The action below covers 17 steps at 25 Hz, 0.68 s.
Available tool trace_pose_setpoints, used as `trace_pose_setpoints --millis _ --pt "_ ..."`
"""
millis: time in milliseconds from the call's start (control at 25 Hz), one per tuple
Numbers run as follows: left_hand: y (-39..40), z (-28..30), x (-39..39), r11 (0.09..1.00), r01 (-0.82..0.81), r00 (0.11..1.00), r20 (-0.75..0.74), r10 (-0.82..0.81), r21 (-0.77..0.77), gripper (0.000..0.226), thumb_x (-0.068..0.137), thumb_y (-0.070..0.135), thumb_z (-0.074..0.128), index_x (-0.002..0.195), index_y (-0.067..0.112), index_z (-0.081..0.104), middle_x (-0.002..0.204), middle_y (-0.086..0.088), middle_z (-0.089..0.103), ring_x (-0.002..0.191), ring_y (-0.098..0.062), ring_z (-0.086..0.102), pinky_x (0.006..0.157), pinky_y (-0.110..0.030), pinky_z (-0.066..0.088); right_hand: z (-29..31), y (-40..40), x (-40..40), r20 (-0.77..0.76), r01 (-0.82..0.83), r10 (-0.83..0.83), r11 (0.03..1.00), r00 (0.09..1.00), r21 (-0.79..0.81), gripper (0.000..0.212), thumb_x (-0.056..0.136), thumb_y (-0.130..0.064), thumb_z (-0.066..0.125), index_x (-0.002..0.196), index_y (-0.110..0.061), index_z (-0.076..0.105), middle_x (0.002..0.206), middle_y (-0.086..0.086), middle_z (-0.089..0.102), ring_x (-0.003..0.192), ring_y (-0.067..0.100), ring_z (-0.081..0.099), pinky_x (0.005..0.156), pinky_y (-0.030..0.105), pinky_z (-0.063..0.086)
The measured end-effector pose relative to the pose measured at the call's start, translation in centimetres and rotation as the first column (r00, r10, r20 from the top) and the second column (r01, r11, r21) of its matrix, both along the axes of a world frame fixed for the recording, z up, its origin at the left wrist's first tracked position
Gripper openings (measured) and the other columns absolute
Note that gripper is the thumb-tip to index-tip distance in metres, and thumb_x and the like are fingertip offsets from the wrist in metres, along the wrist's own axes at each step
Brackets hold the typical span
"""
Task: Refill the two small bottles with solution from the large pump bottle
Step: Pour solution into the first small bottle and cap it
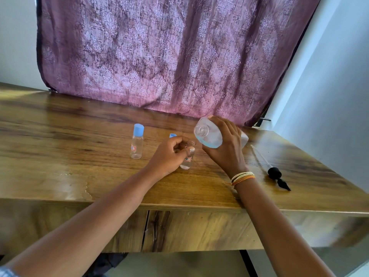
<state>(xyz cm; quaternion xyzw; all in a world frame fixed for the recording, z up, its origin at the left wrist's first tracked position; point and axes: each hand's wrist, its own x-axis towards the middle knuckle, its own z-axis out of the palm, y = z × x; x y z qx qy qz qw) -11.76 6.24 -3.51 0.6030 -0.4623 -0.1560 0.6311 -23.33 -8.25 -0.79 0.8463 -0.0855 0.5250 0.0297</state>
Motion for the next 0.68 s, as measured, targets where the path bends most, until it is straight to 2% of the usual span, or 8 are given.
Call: trace_pose_setpoints --millis 120,280,320,400,480,520,600,680 --pt "-0.1 0.0 0.0 1.000 0.002 1.000 -0.002 -0.002 0.003 0.015 0.087 0.017 0.067 0.101 0.023 0.069 0.100 0.000 0.072 0.096 -0.014 0.068 0.085 -0.026 0.055 0.8 0.3 -0.3 0.022 -0.032 0.029 0.987 0.999 0.159 0.064 0.062 -0.024 0.083 0.120 -0.018 0.058 0.114 -0.001 0.065 0.104 0.016 0.059 0.089 0.036 0.049" --pt "-0.1 0.0 0.2 1.000 0.003 1.000 0.005 -0.003 0.014 0.016 0.086 0.021 0.069 0.102 0.024 0.069 0.099 0.001 0.072 0.096 -0.013 0.068 0.087 -0.027 0.055 3.0 0.2 -0.4 0.088 -0.068 0.039 0.930 0.995 0.362 0.068 0.059 -0.025 0.087 0.119 -0.020 0.056 0.108 -0.011 0.065 0.092 0.001 0.061 0.080 0.009 0.044" --pt "0.0 -0.1 0.2 1.000 0.004 1.000 0.002 -0.004 0.014 0.016 0.085 0.021 0.069 0.101 0.025 0.068 0.099 0.001 0.072 0.096 -0.012 0.068 0.088 -0.027 0.054 3.7 0.1 -0.3 0.114 -0.085 0.038 0.893 0.993 0.441 0.066 0.059 -0.023 0.088 0.117 -0.020 0.056 0.103 -0.016 0.063 0.088 -0.005 0.059 0.078 0.006 0.043" --pt "0.1 -0.2 0.2 1.000 0.012 1.000 0.005 -0.012 0.008 0.018 0.083 0.023 0.071 0.100 0.025 0.068 0.099 -0.001 0.072 0.095 -0.014 0.068 0.088 -0.028 0.054 5.3 -0.6 -0.3 0.158 -0.144 0.058 0.772 0.986 0.619 0.063 0.062 -0.016 0.088 0.116 -0.018 0.055 0.094 -0.018 0.060 0.084 -0.005 0.058 0.077 0.012 0.048" --pt "0.2 -0.3 0.3 1.000 0.012 1.000 0.013 -0.013 0.010 0.023 0.082 0.024 0.073 0.104 0.022 0.068 0.099 -0.004 0.071 0.094 -0.019 0.069 0.089 -0.033 0.055 6.3 -1.7 -0.2 0.198 -0.228 0.117 0.599 0.973 0.767 0.057 0.066 -0.007 0.085 0.114 -0.015 0.055 0.093 -0.011 0.063 0.084 0.010 0.065 0.076 0.023 0.057" --pt "0.1 -0.3 0.3 1.000 0.009 1.000 0.013 -0.009 0.015 0.025 0.081 0.024 0.074 0.105 0.020 0.068 0.099 -0.005 0.072 0.094 -0.020 0.069 0.089 -0.035 0.055 6.5 -2.4 -0.1 0.227 -0.266 0.139 0.515 0.964 0.815 0.051 0.066 -0.005 0.084 0.109 -0.014 0.057 0.093 -0.005 0.067 0.087 0.019 0.068 0.078 0.031 0.060" --pt "0.1 -0.4 0.4 1.000 0.004 1.000 0.014 -0.004 0.023 0.027 0.081 0.024 0.074 0.107 0.018 0.068 0.099 -0.005 0.072 0.094 -0.021 0.069 0.089 -0.037 0.056 6.8 -3.8 0.1 0.269 -0.316 0.169 0.404 0.948 0.858 0.037 0.065 -0.002 0.084 0.093 -0.015 0.064 0.093 0.007 0.071 0.093 0.034 0.069 0.087 0.053 0.057" --pt "0.0 -0.5 0.5 0.999 0.004 1.000 0.018 -0.005 0.036 0.030 0.081 0.026 0.074 0.109 0.017 0.068 0.099 -0.003 0.072 0.094 -0.019 0.069 0.090 -0.039 0.056 6.9 -4.7 0.2 0.284 -0.345 0.220 0.331 0.933 0.878 0.034 0.056 -0.009 0.087 0.085 -0.010 0.068 0.092 0.017 0.070 0.092 0.041 0.066 0.088 0.064 0.051"
